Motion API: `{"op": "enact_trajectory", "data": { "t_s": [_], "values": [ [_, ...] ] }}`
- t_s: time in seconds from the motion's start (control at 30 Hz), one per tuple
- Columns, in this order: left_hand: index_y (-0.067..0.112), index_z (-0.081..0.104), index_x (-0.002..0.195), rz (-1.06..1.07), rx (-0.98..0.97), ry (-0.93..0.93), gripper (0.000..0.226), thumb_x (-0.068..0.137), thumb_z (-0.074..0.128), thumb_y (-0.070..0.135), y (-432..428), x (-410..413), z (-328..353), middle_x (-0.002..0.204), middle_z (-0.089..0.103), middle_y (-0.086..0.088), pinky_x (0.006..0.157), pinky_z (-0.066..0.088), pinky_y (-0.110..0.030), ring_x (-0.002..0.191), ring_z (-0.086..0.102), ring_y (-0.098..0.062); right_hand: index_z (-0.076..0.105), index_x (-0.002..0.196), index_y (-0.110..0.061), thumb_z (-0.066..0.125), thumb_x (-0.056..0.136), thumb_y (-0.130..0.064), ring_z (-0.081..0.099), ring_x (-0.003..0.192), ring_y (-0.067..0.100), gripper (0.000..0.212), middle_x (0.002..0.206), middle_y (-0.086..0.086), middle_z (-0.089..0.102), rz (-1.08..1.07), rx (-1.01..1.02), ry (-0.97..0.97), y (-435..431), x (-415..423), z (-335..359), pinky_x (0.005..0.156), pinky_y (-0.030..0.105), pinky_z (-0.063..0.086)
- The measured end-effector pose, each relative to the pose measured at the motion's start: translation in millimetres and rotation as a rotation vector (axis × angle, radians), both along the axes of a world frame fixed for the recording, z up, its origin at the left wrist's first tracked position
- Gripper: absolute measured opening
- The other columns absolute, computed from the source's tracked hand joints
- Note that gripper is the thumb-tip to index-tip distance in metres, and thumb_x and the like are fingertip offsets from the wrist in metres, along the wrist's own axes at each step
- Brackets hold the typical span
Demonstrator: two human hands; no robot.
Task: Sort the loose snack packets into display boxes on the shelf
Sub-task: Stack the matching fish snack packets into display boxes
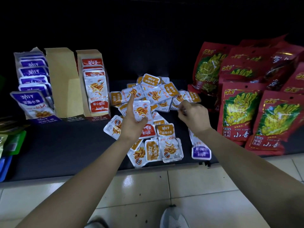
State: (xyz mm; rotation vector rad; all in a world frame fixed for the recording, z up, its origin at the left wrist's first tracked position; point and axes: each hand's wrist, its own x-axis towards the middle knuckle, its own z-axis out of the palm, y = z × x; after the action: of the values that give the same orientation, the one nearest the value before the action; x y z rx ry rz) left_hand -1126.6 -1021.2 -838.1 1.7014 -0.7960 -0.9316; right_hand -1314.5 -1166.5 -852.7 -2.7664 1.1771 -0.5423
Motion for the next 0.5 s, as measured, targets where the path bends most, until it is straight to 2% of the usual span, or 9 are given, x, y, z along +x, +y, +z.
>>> {"op": "enact_trajectory", "data": {
  "t_s": [0.07,0.17,0.27,0.37,0.43,0.47,0.5],
  "values": [
    [0.032,0.01,0.155,-0.001,0.0,-0.001,0.086,0.093,0.06,0.0,-1,1,0,0.159,0.018,0.01,0.071,0.035,0.008,0.096,0.026,0.036,0.061,0.078,-0.01,0.071,0.075,-0.004,0.051,0.044,0.025,0.012,0.049,0.002,0.053,0.037,-0.061,-0.009,-1,-1,5,0.047,0.028,0.044],
    [0.033,0.01,0.155,-0.019,-0.006,0.001,0.086,0.093,0.06,0.001,0,0,1,0.156,0.019,0.016,0.085,0.041,0.0,0.099,0.033,0.033,0.061,0.082,-0.01,0.066,0.077,-0.001,0.053,0.05,0.025,0.011,0.054,0.001,0.055,0.075,-0.067,-0.063,2,-1,11,0.055,0.033,0.048],
    [0.035,0.008,0.155,-0.031,0.023,-0.01,0.087,0.093,0.06,0.002,-2,-2,6,0.157,0.021,0.012,0.068,0.041,0.001,0.089,0.046,0.03,0.064,0.087,-0.009,0.067,0.079,0.002,0.057,0.065,0.023,0.014,0.07,0.001,0.061,0.069,-0.026,-0.157,7,-5,17,0.063,0.034,0.048],
    [0.034,0.005,0.155,-0.038,0.032,-0.025,0.086,0.095,0.058,0.002,-2,-5,9,0.157,0.02,0.01,0.058,0.04,0.003,0.07,0.04,0.036,0.066,0.093,-0.009,0.064,0.084,0.0,0.057,0.078,0.021,0.013,0.085,0.002,0.062,0.043,0.034,-0.265,8,-8,28,0.067,0.035,0.049],
    [0.035,0.007,0.155,-0.048,0.01,-0.018,0.083,0.096,0.056,0.003,-2,-7,9,0.152,0.021,0.015,0.062,0.039,0.003,0.085,0.038,0.03,0.065,0.094,-0.008,0.063,0.085,0.001,0.058,0.083,0.021,0.013,0.089,0.004,0.062,0.044,0.089,-0.341,12,-8,37,0.069,0.033,0.05],
    [0.036,0.011,0.153,-0.057,-0.003,-0.001,0.08,0.096,0.056,0.003,-1,-8,11,0.149,0.024,0.017,0.064,0.04,0.002,0.096,0.041,0.021,0.064,0.094,-0.007,0.062,0.085,0.001,0.059,0.086,0.021,0.013,0.091,0.004,0.063,0.039,0.118,-0.386,16,-6,42,0.071,0.032,0.05],
    [0.036,0.018,0.15,-0.061,-0.012,0.012,0.073,0.096,0.055,0.003,-2,-9,12,0.146,0.03,0.015,0.063,0.042,-0.002,0.093,0.05,0.011,0.064,0.094,-0.006,0.062,0.085,0.001,0.06,0.088,0.019,0.012,0.091,0.002,0.064,0.028,0.16,-0.441,22,-3,46,0.074,0.032,0.051]
  ]
}}
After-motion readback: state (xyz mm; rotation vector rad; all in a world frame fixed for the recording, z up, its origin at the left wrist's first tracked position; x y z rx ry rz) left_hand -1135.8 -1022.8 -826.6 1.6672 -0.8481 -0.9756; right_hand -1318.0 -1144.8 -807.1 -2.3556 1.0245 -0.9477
